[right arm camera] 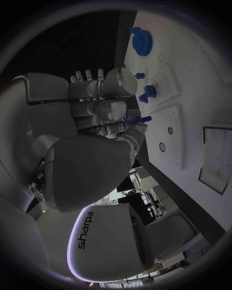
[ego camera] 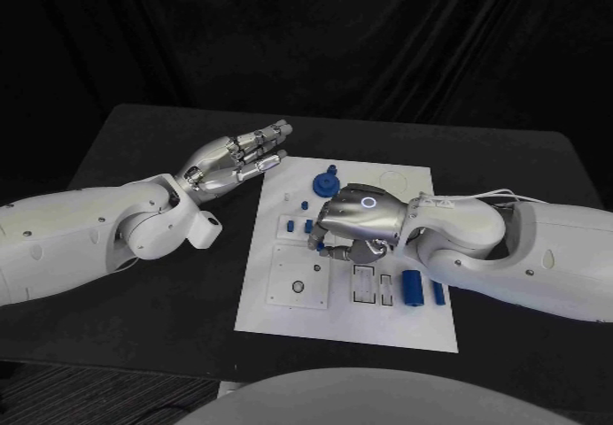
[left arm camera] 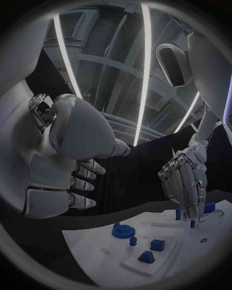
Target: Assemble the parts on the task board
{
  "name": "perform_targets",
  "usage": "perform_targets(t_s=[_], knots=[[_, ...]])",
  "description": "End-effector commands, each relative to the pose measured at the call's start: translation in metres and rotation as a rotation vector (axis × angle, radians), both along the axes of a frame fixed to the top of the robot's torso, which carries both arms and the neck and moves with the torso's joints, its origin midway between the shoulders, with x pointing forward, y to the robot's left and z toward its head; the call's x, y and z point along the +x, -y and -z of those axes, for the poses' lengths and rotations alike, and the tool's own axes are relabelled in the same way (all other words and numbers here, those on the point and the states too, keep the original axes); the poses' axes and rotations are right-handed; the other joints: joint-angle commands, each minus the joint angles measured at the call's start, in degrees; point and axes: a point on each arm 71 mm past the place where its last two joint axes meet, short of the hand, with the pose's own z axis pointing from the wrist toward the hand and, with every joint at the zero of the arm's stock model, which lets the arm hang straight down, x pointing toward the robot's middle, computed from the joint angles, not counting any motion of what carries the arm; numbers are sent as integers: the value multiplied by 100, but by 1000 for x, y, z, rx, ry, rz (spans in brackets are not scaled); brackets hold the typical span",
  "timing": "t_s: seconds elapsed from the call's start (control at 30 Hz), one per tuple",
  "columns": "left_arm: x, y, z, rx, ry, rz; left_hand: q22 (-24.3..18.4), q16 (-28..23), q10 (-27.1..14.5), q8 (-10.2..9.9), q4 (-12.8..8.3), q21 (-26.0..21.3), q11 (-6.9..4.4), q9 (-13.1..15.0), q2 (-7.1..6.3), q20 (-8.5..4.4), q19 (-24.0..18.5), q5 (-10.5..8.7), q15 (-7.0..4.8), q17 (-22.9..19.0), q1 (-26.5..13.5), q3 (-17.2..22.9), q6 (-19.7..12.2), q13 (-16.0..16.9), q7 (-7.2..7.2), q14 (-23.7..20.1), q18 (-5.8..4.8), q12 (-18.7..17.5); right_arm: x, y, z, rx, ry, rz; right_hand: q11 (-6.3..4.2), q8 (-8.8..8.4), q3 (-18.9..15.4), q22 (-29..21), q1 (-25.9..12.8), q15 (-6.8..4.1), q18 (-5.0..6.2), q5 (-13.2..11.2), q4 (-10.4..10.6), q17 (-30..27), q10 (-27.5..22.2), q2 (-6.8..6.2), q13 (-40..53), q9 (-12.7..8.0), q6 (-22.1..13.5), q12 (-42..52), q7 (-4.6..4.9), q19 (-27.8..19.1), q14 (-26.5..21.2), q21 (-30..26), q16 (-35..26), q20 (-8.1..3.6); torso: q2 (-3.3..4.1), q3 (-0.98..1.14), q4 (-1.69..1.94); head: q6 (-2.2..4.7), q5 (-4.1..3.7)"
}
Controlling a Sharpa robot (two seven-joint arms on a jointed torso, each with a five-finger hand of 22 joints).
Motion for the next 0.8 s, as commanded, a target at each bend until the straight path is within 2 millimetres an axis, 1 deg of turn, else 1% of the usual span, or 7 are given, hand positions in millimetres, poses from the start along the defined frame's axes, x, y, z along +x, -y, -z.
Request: perform_targets(t_s=[0.03,0.13,0.33,0.43,0.5,0.6,0.8], knots=[[-1,2,0,-7,-1,5,-4,-21,5,31,-13,-19,43,9,4,-29,2,-2,-15,-5,44,-33,45,8,1,-2,49,19,-2,-1,5,-19,-2,5,-9,-31,-21,634,17,12,-16,-17,-4,6,57,-17,5,-9,-43,23,-1,-22,-22,26,25,18,3,-15,2,-1,27],[-1,1,0,-7,-1,4,-5,-21,4,37,-14,-19,45,12,10,-33,1,-8,-4,-5,49,-35,76,7,4,-2,50,19,-4,-4,8,-10,-8,0,-9,-31,-21,634,17,12,-16,-17,-4,6,57,-17,5,-9,-43,23,-1,-22,-22,26,25,18,2,-24,0,-1,28],[-1,2,0,-7,1,3,-1,-21,5,39,-15,-18,46,13,15,-34,1,5,2,-5,53,-35,82,8,7,-2,51,20,-6,-6,11,-4,-15,-5,-7,-40,-23,634,12,14,-16,-19,-4,14,52,-20,4,-11,-55,19,2,-23,-22,23,30,19,1,-6,-5,-1,45],[-1,2,0,-6,0,4,-1,-21,5,39,-15,-18,46,13,15,-34,1,5,2,-5,53,-35,82,8,7,-2,51,20,-6,-7,13,-2,-17,-4,-7,-41,-24,634,11,14,-16,-20,-3,16,51,-20,4,-11,-56,19,2,-23,-21,26,32,19,2,-8,-1,-1,38],[-1,2,0,-6,-2,5,4,-21,5,42,-15,-17,47,15,19,-35,2,14,6,-5,55,-36,100,8,9,-2,52,20,-6,-8,14,1,-18,-4,-7,-41,-24,634,11,14,-16,-20,-3,16,51,-20,4,-11,-56,19,2,-23,-21,26,32,19,1,-8,-9,-1,54],[0,2,1,-4,-4,7,7,-21,5,45,12,-16,63,15,42,-30,2,-15,9,-5,35,-46,118,7,24,-2,53,21,-7,-8,17,2,-23,-1,-5,-47,-24,632,8,15,-14,-25,-4,4,48,-20,4,-13,-64,17,3,-25,-24,15,23,20,1,-4,-6,-1,78],[0,2,1,-2,-9,10,13,-21,2,51,29,-15,70,18,56,-20,3,-52,16,-5,25,-56,153,7,33,-2,54,19,-6,-7,21,-2,-29,5,-5,-47,-24,632,8,15,-14,-25,-4,4,48,-20,4,-13,-64,17,3,-25,-24,15,23,20,-2,-7,-5,-1,89]])
